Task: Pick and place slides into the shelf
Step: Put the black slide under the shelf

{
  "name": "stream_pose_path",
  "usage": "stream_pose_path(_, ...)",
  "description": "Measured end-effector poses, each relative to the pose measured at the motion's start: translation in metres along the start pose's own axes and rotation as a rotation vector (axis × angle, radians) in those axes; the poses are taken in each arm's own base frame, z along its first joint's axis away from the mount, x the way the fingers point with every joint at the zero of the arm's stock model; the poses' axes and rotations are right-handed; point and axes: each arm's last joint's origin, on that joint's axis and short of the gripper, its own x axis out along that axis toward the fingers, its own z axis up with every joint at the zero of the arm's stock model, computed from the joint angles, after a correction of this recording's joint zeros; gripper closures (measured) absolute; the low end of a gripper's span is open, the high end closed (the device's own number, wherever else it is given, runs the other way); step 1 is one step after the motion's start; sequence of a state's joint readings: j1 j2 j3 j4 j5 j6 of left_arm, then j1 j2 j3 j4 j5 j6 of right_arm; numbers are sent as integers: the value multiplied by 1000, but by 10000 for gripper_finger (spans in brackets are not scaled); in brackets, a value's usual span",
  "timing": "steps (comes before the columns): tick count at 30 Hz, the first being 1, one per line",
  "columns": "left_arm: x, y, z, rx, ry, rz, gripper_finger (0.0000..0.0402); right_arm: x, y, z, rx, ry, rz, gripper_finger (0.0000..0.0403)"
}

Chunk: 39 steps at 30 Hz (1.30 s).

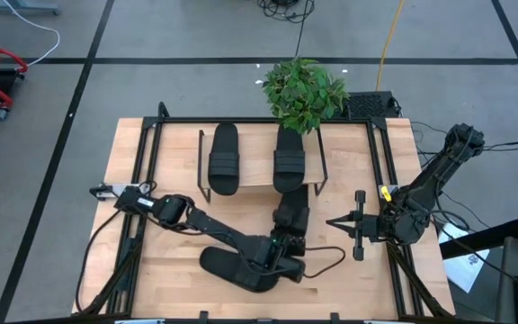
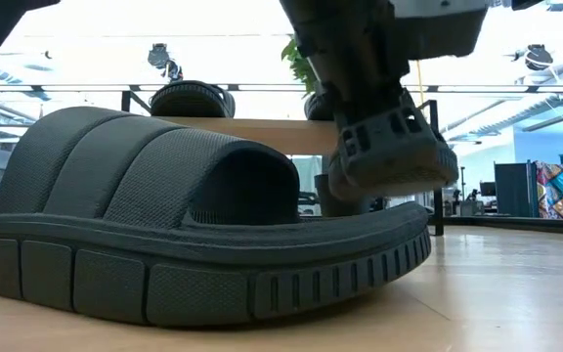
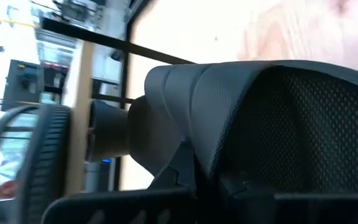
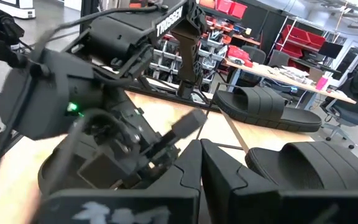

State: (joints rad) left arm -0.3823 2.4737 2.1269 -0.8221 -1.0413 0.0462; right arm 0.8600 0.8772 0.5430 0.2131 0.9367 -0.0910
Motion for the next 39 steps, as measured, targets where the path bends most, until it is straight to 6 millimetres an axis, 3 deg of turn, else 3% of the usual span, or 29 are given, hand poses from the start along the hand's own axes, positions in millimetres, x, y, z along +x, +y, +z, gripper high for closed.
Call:
stream_pose_path(19,69,42,-10,-98,114,-68,401,0,0,0,0,0,0,403)
stream_pose_path(26,81,49,-13,-117,132,-83,401,0,0,0,0,0,1,403)
stream_pose_path(39,80,48,-12,-154,123,-156,401,0,0,0,3,0,1,403)
